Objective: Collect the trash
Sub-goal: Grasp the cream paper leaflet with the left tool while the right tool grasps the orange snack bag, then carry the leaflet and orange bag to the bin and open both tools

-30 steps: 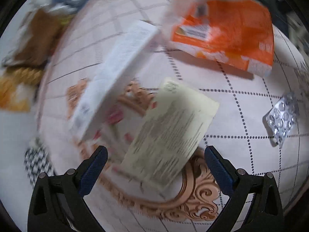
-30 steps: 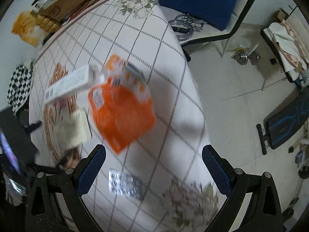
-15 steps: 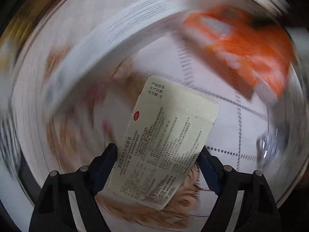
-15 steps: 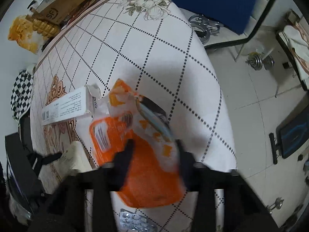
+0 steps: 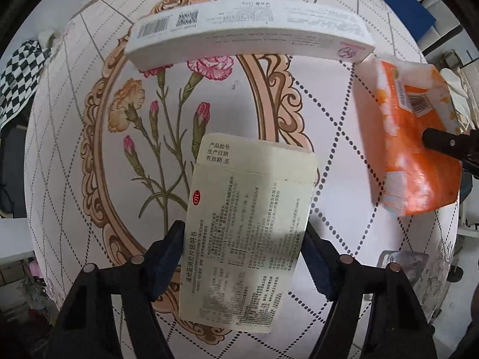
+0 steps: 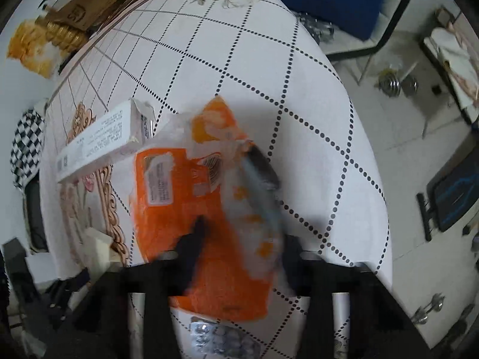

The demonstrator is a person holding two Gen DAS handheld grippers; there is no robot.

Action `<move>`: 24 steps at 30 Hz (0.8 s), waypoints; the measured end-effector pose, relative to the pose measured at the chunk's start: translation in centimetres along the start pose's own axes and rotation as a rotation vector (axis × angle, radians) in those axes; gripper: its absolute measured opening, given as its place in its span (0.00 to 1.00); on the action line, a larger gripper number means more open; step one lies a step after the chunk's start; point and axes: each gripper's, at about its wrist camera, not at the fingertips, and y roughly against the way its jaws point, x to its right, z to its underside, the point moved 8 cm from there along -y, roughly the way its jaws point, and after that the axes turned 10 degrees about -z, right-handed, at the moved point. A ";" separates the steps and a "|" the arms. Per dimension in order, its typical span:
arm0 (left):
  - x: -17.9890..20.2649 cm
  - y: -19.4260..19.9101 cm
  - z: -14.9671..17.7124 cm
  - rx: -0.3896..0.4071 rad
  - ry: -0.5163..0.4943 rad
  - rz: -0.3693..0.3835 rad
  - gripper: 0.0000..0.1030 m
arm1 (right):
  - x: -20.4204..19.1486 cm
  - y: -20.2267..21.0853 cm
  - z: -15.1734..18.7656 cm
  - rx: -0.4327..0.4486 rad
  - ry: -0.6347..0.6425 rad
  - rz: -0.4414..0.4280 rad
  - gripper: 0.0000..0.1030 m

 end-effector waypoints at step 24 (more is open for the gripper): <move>-9.8 19.1 19.4 0.394 0.177 0.058 0.71 | -11.3 19.4 21.9 0.428 0.322 0.150 0.04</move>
